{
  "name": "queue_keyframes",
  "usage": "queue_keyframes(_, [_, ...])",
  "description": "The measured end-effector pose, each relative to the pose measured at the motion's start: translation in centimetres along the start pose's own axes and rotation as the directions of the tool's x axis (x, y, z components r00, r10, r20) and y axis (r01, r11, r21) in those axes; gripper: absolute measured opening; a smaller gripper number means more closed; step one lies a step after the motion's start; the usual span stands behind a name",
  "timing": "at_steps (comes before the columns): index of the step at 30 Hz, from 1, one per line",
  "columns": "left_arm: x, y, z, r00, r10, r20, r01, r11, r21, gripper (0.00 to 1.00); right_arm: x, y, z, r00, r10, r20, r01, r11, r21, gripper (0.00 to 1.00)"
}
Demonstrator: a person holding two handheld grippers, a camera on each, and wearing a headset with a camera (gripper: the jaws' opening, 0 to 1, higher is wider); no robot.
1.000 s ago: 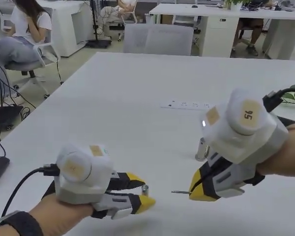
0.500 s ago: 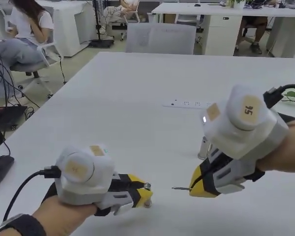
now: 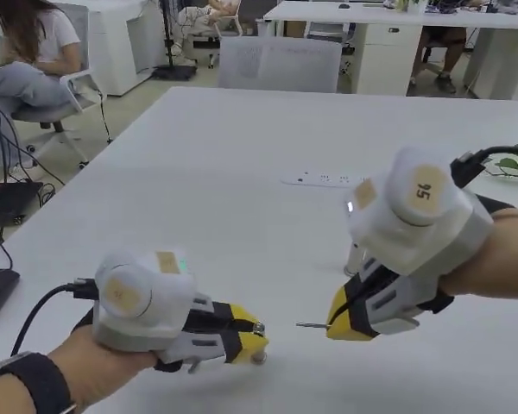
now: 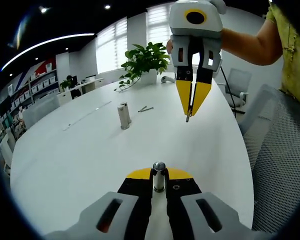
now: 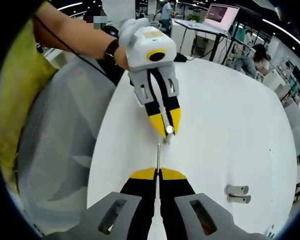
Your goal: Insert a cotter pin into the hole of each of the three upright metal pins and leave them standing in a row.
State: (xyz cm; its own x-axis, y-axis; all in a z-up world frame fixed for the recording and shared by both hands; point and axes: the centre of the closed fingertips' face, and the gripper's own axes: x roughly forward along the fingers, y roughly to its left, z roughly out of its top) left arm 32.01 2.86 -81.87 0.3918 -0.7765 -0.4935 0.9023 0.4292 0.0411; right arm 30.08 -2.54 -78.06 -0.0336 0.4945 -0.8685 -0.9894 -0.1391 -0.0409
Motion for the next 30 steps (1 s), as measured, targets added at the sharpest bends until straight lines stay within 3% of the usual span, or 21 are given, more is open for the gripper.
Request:
queue_keyframes(1, [0.0, -0.4, 0.0, 0.9993, -0.038, 0.005, 0.038, 0.999, 0.016, 0.07, 0.2, -0.1, -0.1, 1.0000, -0.001, -0.006, 0.001, 1.000, 0.001, 0.02])
queue_keyframes(5, [-0.1, -0.7, 0.1, 0.9954, -0.096, 0.001, 0.095, 0.993, 0.073, 0.07, 0.7, -0.6, -0.6, 0.9998, -0.001, -0.018, 0.001, 1.000, 0.010, 0.02])
queue_keyframes(12, [0.0, -0.8, 0.1, 0.9829, -0.184, 0.003, 0.183, 0.978, 0.097, 0.07, 1.9, -0.8, -0.8, 0.9995, 0.016, -0.028, -0.015, 1.000, 0.021, 0.02])
queue_keyframes(18, [0.2, -0.8, 0.2, 0.9697, -0.244, 0.000, 0.243, 0.964, 0.105, 0.07, 3.1, -0.8, -0.9, 0.9985, 0.035, -0.042, -0.034, 0.999, 0.025, 0.02])
queue_keyframes(30, [0.1, -1.4, 0.3, 0.9520, -0.306, -0.017, 0.304, 0.939, 0.158, 0.07, 4.6, -0.9, 0.0, 0.9968, 0.065, -0.047, -0.064, 0.998, 0.022, 0.02])
